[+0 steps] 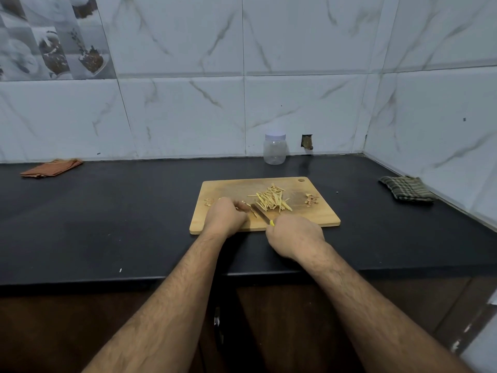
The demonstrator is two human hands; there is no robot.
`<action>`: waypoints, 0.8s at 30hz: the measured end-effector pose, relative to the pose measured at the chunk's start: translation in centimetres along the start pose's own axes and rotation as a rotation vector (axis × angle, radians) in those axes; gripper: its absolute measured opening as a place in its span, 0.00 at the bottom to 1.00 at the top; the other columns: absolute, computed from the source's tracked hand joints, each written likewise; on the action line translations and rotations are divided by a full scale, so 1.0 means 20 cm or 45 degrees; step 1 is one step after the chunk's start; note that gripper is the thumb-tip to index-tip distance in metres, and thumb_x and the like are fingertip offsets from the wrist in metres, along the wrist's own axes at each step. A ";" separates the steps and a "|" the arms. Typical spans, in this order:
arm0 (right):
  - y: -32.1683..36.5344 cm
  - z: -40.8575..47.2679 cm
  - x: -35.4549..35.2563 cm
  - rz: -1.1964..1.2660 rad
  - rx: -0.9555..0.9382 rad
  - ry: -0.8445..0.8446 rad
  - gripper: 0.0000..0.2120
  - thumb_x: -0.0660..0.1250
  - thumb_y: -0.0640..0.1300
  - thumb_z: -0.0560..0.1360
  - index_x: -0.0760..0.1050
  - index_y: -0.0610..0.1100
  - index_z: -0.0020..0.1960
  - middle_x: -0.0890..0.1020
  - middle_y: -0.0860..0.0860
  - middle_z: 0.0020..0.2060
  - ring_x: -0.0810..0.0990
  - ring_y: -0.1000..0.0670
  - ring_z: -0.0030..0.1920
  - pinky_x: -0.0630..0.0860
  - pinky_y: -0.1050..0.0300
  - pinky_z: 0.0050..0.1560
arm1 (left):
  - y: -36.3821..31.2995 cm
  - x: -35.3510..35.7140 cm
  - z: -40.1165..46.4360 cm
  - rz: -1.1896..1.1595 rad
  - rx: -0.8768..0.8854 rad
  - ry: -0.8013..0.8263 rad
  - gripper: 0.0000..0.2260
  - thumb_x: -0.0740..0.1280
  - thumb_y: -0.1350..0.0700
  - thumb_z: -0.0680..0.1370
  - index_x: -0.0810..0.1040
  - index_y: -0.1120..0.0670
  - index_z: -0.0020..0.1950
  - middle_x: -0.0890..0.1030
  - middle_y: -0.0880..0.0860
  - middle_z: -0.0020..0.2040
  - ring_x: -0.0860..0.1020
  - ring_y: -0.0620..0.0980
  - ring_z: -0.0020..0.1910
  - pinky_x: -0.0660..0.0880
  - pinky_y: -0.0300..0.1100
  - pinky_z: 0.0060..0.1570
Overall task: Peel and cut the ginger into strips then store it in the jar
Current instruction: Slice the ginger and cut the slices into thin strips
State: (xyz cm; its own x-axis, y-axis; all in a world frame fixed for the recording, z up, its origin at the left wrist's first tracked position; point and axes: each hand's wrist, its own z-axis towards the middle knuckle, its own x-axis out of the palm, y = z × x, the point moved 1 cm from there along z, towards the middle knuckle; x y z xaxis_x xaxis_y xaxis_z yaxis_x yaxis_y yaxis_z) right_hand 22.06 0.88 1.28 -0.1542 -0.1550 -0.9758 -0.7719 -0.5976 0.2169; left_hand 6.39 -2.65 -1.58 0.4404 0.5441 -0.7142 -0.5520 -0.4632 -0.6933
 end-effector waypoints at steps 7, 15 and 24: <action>-0.02 0.03 0.00 -0.031 0.063 0.022 0.11 0.56 0.45 0.81 0.76 0.45 0.55 0.79 0.49 0.50 0.76 0.47 0.46 0.72 0.53 0.45 | 0.05 -0.03 0.00 -0.268 -0.018 -0.189 0.04 0.68 0.56 0.77 0.81 0.48 0.47 0.82 0.47 0.45 0.78 0.47 0.45 0.70 0.39 0.40; 0.00 0.10 0.01 0.017 0.071 0.020 0.09 0.56 0.46 0.81 0.72 0.45 0.46 0.78 0.50 0.43 0.79 0.47 0.44 0.74 0.55 0.44 | 0.04 -0.03 0.00 -0.013 0.037 -0.355 0.06 0.68 0.55 0.79 0.83 0.51 0.53 0.80 0.46 0.44 0.76 0.48 0.47 0.68 0.38 0.45; -0.02 0.14 0.00 0.255 0.130 0.128 0.15 0.56 0.44 0.78 0.77 0.41 0.40 0.80 0.51 0.23 0.78 0.51 0.24 0.73 0.59 0.34 | -0.02 -0.02 0.06 0.395 0.038 -0.280 0.05 0.69 0.54 0.78 0.83 0.54 0.45 0.83 0.51 0.41 0.80 0.53 0.43 0.74 0.43 0.38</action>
State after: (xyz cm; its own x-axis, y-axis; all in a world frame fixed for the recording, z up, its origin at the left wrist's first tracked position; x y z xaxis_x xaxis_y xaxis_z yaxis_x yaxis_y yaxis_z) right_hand 20.60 3.22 1.05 -0.2521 -0.3425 -0.9051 -0.7914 -0.4653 0.3965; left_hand 5.57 -1.81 -0.93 0.0885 0.5199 -0.8496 -0.6573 -0.6104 -0.4420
